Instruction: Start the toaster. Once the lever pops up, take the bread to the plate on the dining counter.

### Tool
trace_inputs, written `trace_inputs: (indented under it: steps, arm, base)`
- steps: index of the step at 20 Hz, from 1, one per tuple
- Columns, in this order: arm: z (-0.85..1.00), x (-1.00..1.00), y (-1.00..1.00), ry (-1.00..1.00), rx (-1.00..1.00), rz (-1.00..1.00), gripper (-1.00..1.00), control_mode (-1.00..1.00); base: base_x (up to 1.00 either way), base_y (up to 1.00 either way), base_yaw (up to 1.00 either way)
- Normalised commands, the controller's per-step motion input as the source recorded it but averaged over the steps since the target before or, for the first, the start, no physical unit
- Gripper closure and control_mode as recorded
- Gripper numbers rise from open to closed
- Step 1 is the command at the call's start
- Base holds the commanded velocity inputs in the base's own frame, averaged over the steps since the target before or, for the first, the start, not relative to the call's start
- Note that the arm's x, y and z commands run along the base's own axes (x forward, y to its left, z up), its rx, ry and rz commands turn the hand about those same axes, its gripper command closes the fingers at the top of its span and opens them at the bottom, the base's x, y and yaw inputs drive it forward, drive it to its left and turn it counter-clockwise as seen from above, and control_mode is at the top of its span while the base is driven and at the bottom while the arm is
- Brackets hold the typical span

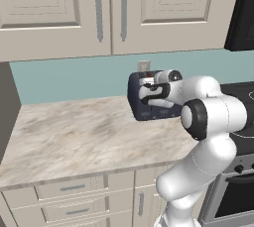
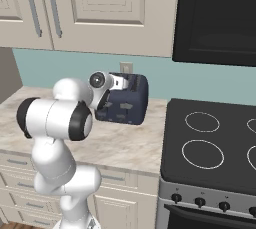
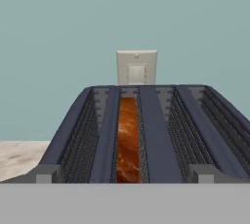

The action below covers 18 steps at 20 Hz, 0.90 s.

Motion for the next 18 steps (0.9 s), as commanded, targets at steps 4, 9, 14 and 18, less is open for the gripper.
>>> trace_inputs:
  steps: [4,9,14,18]
  arm:
    - [-0.19,0.04,0.0,0.0,0.0,0.0,-1.0,-1.0]
    - [-0.07,0.04,-0.02,0.0,0.0,0.0,-1.0,-1.0]
    - [0.0,0.03,-0.09,0.0,0.0,0.0,-1.0,-1.0]
    - [0.0,0.02,-0.13,0.0,0.0,0.0,-1.0,-1.0]
  base:
    - [0.0,0.0,0.0]
    - [0.0,0.0,0.0]
    - [0.0,0.0,0.0]
    - [0.0,0.0,0.0]
